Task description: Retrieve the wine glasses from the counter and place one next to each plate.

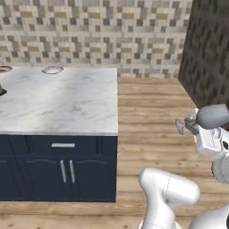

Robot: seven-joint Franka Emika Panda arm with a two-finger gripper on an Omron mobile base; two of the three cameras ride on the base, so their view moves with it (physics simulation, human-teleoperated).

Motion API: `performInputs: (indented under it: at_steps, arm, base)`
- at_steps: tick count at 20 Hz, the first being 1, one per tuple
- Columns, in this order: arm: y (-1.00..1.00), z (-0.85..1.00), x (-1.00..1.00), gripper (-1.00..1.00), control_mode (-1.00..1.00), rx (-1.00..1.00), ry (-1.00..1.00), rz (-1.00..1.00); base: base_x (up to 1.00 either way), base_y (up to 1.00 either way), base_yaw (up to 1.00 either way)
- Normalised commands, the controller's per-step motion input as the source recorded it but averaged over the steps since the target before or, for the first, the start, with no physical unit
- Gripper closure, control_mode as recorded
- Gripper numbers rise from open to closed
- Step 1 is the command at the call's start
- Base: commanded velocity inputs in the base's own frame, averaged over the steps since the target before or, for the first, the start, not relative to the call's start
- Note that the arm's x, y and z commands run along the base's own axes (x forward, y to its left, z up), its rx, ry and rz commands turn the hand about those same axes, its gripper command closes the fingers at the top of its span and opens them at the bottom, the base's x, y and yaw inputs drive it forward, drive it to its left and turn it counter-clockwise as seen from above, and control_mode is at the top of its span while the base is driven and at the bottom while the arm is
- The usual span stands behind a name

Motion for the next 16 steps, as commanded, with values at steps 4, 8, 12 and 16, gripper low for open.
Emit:
performInputs:
  at_steps: [4, 8, 12, 16]
  arm:
    - [0.0, 0.0, 0.0, 1.0, 1.0, 0.0, 0.0, 0.0]
    - [0.0, 0.0, 0.0, 1.0, 1.0, 0.0, 0.0, 0.0]
    - [0.0, 0.0, 0.0, 1.0, 1.0, 0.0, 0.0, 0.0]
    - [0.0, 0.0, 0.0, 1.0, 1.0, 0.0, 0.0, 0.0]
  base:
    - [1.0, -1.0, 0.36]
    - [1.0, -1.0, 0.38]
    - [1.0, -1.0, 0.37]
    - [1.0, -1.0, 0.34]
